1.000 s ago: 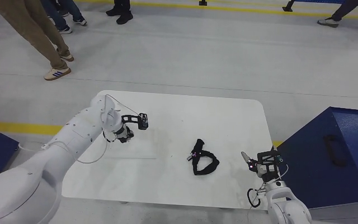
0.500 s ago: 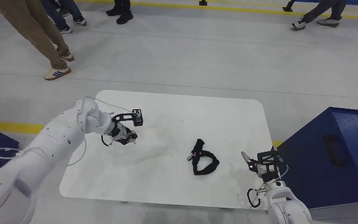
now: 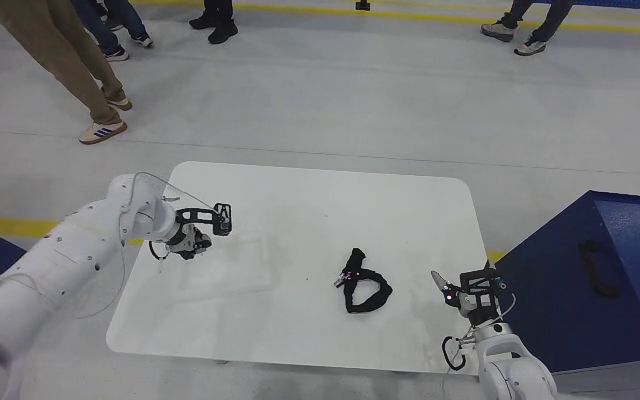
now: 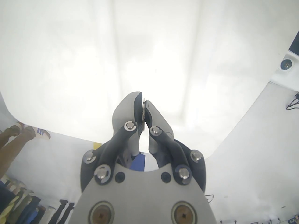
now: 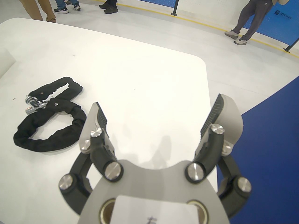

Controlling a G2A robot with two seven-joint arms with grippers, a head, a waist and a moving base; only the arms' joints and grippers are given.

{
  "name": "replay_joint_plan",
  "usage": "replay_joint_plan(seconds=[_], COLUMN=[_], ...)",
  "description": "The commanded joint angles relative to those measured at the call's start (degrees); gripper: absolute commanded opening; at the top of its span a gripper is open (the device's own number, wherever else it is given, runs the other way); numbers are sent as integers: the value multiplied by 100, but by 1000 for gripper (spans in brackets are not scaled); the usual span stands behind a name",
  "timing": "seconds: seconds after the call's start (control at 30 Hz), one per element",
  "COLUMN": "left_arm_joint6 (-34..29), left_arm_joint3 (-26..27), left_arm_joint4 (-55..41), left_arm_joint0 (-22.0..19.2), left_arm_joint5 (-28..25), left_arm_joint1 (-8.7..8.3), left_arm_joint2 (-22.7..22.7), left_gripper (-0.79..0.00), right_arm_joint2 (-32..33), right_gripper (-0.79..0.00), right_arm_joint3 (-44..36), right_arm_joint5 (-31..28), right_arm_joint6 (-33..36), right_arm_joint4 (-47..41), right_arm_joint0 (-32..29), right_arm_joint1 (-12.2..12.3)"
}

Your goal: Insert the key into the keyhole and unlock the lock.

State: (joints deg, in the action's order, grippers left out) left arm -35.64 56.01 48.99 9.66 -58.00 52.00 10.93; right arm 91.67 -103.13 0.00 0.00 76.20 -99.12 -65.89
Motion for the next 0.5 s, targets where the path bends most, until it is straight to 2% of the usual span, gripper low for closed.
replay_joint_plan(seconds=[0.0,0.1,0.27,0.47], left_arm_joint6=[207,859,2202,4113], left_arm_joint3=[53,165,337,741], left_arm_joint4=[-49,-121,56,349], left_arm_joint0=[15,85,335,820], left_arm_joint5=[0,0,0,0], left_arm_joint1=[-43,-156,-441,-808], left_arm_joint2=[73,254,606,883], left_gripper=[-785,-785,-785,-785], right_arm_joint2=[0,0,0,0], right_gripper=[0,0,0,0], right_arm_joint3=[0,0,0,0], right_arm_joint5=[0,0,0,0], right_arm_joint6=[0,0,0,0], right_arm_joint4=[0,0,0,0], right_arm_joint0=[0,0,0,0], right_arm_joint1=[0,0,0,0])
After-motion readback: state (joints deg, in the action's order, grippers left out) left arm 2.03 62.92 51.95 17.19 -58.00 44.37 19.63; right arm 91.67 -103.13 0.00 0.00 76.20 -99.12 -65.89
